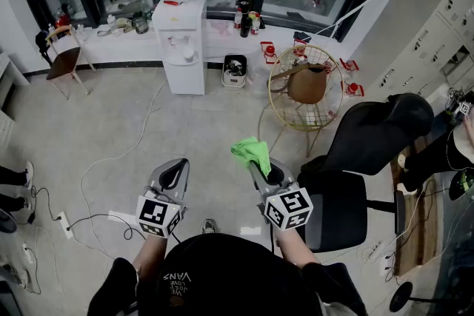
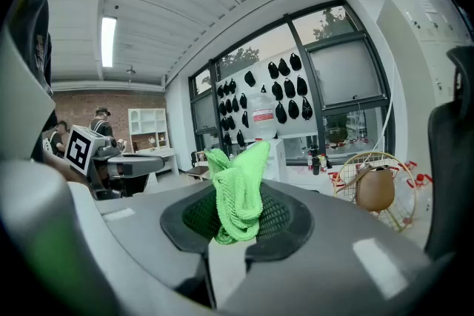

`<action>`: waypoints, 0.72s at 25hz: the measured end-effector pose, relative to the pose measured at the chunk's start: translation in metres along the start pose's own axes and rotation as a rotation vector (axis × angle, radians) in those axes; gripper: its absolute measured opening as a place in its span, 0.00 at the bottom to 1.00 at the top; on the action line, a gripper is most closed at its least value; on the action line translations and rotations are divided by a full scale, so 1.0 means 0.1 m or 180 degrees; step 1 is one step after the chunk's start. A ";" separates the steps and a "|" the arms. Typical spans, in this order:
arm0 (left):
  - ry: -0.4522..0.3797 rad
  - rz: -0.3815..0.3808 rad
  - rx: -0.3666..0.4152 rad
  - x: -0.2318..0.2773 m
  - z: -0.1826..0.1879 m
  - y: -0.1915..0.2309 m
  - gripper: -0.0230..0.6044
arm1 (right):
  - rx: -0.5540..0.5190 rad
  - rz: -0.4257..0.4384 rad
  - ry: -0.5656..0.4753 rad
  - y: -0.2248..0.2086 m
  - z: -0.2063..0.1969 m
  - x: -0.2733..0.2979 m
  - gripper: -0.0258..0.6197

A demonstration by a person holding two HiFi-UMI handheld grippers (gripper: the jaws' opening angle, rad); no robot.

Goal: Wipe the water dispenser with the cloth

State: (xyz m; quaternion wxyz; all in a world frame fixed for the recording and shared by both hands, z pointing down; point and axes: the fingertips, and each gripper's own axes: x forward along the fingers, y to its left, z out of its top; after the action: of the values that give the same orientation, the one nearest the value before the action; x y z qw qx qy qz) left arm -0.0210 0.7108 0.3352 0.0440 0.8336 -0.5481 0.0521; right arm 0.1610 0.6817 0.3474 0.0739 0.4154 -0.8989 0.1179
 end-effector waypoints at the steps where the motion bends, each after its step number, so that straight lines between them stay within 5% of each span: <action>1: 0.0012 -0.0013 -0.0009 0.04 -0.01 0.05 0.04 | 0.0010 0.0013 0.0008 0.00 0.00 0.06 0.18; 12: 0.0014 -0.0197 -0.0071 0.73 -0.03 0.53 0.04 | 0.0251 0.0013 0.0047 -0.34 0.06 0.78 0.18; 18: 0.0020 0.0016 -0.0151 1.33 -0.02 0.79 0.04 | 0.0220 0.0158 0.0065 -0.90 0.26 1.38 0.18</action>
State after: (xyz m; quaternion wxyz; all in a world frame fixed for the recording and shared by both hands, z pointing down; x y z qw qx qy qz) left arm -0.0416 0.5586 0.3563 0.0653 0.8308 -0.5511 0.0418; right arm 0.1403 0.5175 0.3677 0.0657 0.3940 -0.9036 0.1549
